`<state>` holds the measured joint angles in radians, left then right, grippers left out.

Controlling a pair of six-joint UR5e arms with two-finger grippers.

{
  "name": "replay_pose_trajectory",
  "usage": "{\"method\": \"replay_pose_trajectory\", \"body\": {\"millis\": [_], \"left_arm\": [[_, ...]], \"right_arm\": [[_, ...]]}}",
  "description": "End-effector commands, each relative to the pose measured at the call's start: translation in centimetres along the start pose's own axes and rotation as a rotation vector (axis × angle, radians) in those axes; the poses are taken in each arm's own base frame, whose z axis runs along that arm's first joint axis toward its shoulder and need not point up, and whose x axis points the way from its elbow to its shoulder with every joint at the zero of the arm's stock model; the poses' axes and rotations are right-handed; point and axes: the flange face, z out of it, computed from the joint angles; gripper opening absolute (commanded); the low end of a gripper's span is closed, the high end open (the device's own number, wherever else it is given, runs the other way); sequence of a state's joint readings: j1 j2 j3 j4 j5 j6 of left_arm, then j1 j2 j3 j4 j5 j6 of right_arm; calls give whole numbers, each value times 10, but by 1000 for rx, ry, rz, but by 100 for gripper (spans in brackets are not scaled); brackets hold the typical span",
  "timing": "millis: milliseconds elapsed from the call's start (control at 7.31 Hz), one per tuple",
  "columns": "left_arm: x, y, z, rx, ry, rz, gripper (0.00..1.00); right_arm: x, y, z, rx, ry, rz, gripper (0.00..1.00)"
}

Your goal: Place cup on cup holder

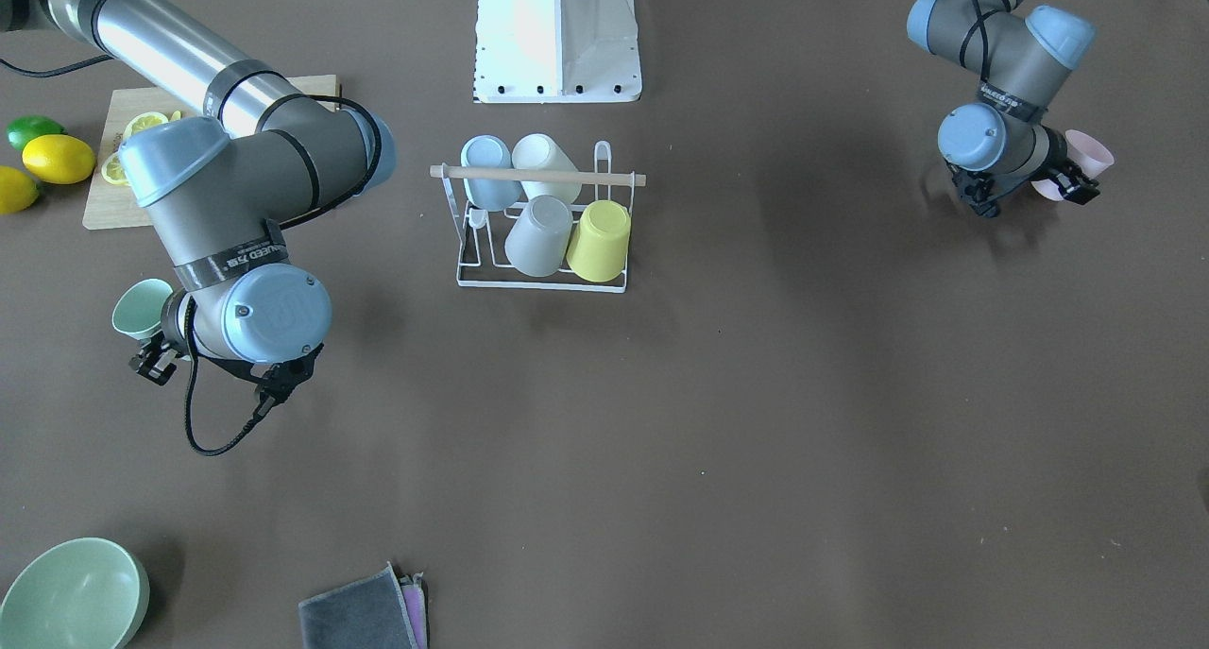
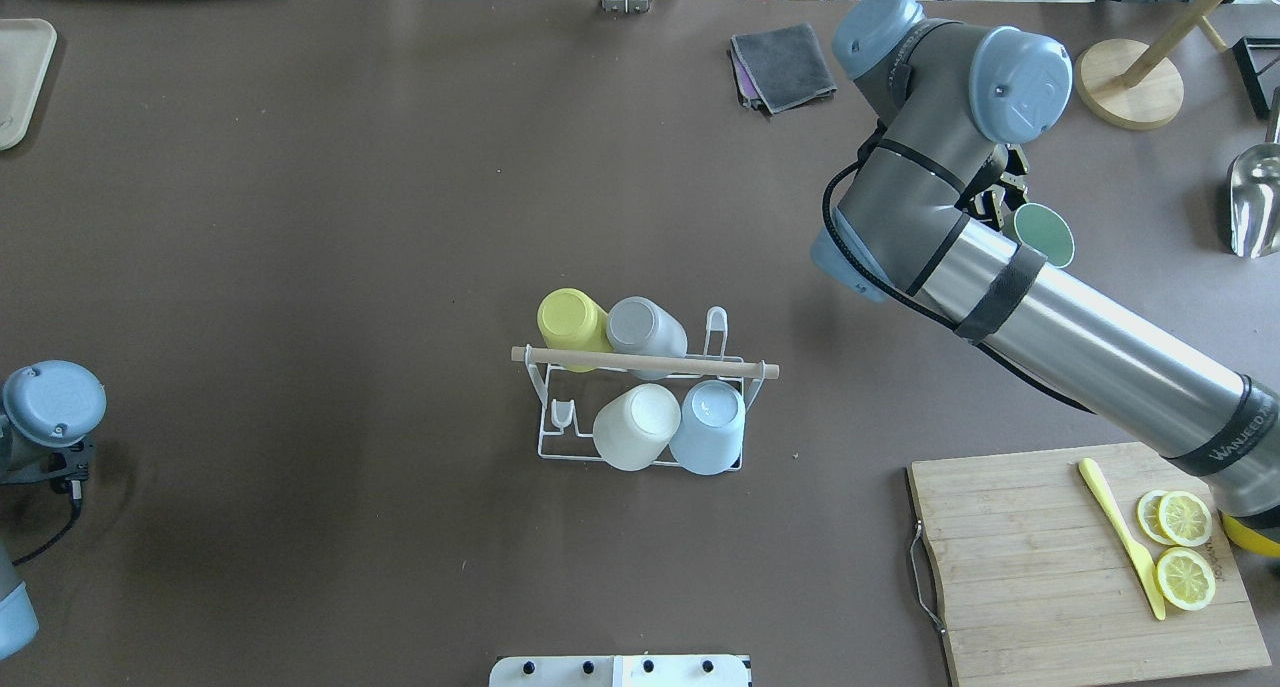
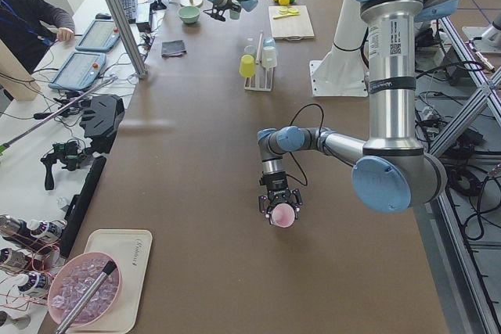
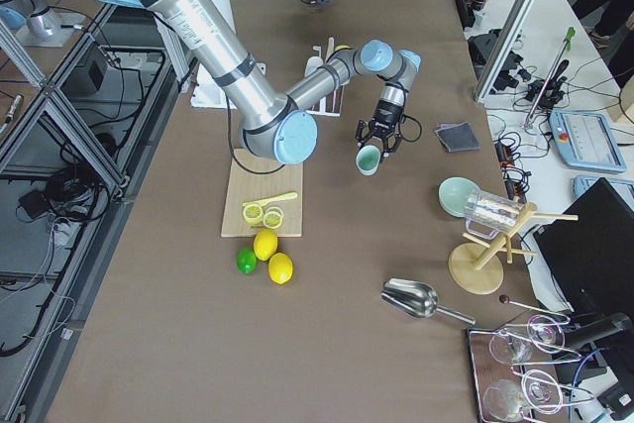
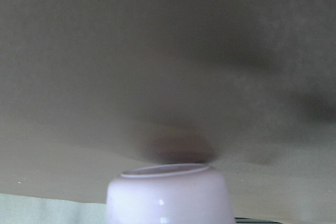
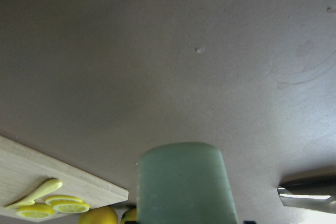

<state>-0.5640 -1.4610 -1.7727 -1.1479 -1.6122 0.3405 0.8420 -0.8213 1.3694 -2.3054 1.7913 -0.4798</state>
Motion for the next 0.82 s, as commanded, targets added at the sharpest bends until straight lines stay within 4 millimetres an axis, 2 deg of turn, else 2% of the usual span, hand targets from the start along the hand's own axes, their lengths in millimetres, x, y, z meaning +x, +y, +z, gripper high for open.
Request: {"method": "replay_pose_trajectory", "body": {"millis": [0, 137, 274, 547, 684], "left_arm": [[0, 0, 1, 7, -2, 0, 97], [0, -1, 1, 8, -3, 0, 96], [-1, 0, 1, 9, -2, -3, 96], [-3, 1, 1, 10, -1, -4, 89], [-2, 3, 6, 16, -4, -4, 84]], "right_arm": [[16, -1, -23, 213, -18, 73, 46], [20, -4, -36, 312, -24, 109, 46], [31, 3, -46, 381, -42, 128, 46], [47, 27, -60, 563, -58, 164, 46], [44, 36, -70, 653, -68, 191, 46]]}}
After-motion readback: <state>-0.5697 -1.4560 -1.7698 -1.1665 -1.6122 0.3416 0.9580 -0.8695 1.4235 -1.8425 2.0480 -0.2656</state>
